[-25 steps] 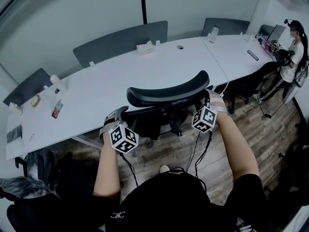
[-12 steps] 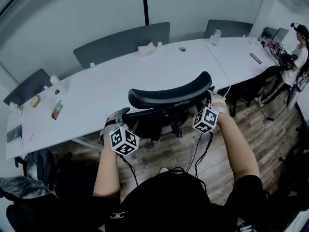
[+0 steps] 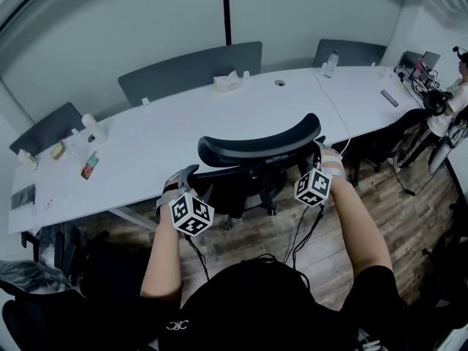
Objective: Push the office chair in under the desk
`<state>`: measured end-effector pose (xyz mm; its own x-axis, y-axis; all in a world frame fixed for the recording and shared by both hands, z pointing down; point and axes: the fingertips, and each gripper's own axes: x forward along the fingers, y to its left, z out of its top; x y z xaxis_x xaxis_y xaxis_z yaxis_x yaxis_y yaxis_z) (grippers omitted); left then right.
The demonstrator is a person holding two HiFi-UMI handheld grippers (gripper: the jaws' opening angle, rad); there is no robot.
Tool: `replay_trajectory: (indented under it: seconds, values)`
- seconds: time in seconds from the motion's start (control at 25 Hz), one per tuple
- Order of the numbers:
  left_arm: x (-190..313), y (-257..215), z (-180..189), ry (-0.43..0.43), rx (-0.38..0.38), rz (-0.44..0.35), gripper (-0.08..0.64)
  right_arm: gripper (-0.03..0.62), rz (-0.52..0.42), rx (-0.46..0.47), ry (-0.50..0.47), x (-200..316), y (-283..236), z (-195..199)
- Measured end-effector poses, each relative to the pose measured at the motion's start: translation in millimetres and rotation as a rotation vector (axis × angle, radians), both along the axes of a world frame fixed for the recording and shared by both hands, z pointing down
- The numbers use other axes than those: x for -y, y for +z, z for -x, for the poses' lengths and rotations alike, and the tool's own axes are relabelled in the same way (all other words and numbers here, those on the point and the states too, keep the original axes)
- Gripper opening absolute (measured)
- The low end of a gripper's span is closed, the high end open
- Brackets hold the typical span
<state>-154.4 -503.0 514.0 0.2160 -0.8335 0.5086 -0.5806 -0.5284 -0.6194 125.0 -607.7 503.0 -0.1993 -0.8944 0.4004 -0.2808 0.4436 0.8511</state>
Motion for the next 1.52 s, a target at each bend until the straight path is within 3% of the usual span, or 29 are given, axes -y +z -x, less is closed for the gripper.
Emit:
replay_trajectory:
  seconds: [0.08, 0.2, 0.24, 0.28, 0.32, 0.36, 0.44, 0.64, 0.88, 1.12, 1.52]
  values:
    - [-6, -6, -3, 0.000, -0.066, -0.008, 0.269, 0.270, -0.059, 0.043, -0.017, -5, -3, -1]
    - [-22, -35, -4, -0.002, -0.307, -0.044, 0.242, 0.272, -0.098, 0.185, 0.029, -23, -18, -3]
    - [-28, -46, 0, -0.018, -0.391, -0.061, 0.217, 0.232, -0.096, 0.253, 0.056, -31, -23, -3]
    - [-33, -58, 6, -0.044, -0.460, -0.082, 0.146, 0.126, -0.086, 0.323, 0.090, -40, -27, -4]
    - [-37, -67, 13, -0.078, -0.516, -0.102, 0.007, 0.058, -0.072, 0.393, 0.127, -48, -30, -4]
    - [-41, -73, 20, -0.114, -0.560, -0.117, 0.008, 0.008, -0.057, 0.464, 0.158, -56, -34, -3]
    - [-48, -82, 31, -0.178, -0.619, -0.146, 0.008, 0.006, -0.029, 0.609, 0.190, -71, -44, 6]
    - [-60, -100, 39, -0.299, -0.702, -0.210, 0.008, 0.006, -0.020, 0.937, 0.174, -105, -87, 34]
    - [-71, -125, 19, -0.321, -0.744, -0.240, 0.009, 0.006, -0.040, 1.139, 0.130, -138, -133, 53]
    - [-73, -128, -12, -0.270, -0.749, -0.226, 0.009, 0.005, 0.017, 1.172, 0.131, -145, -129, 68]
    - [-68, -115, -22, -0.279, -0.767, -0.187, 0.009, 0.005, 0.053, 1.170, 0.156, -141, -117, 66]
